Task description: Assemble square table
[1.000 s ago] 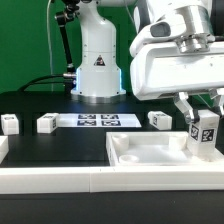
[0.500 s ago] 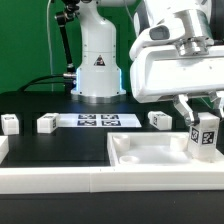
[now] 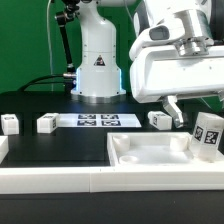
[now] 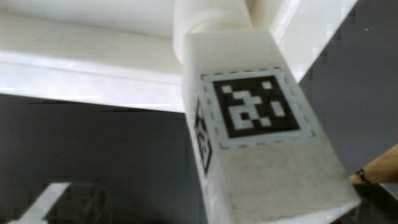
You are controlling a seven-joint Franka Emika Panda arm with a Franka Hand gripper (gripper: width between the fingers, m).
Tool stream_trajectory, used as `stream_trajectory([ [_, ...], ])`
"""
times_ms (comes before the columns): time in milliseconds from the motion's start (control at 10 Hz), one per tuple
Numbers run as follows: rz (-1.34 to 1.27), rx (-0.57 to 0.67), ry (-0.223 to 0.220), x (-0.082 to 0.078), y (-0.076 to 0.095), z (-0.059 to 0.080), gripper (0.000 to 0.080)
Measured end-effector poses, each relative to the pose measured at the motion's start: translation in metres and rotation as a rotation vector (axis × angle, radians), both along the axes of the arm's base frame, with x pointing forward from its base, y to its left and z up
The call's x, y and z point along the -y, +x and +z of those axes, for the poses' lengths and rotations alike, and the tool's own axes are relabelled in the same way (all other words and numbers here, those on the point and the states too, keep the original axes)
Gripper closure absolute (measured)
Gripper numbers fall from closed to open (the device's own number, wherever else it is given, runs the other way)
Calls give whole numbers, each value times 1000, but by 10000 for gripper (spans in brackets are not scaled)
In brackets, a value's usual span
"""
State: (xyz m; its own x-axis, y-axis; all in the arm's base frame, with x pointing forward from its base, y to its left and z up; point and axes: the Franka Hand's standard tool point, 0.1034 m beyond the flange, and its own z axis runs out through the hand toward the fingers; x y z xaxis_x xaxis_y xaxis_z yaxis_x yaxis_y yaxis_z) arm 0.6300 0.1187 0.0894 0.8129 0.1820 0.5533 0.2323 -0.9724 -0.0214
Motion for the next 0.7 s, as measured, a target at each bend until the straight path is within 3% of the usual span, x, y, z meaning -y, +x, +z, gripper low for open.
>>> stream_trajectory([
  [400, 1, 0, 0, 0, 0, 1, 151],
  [700, 7, -19, -1, -1, 1, 9, 151],
])
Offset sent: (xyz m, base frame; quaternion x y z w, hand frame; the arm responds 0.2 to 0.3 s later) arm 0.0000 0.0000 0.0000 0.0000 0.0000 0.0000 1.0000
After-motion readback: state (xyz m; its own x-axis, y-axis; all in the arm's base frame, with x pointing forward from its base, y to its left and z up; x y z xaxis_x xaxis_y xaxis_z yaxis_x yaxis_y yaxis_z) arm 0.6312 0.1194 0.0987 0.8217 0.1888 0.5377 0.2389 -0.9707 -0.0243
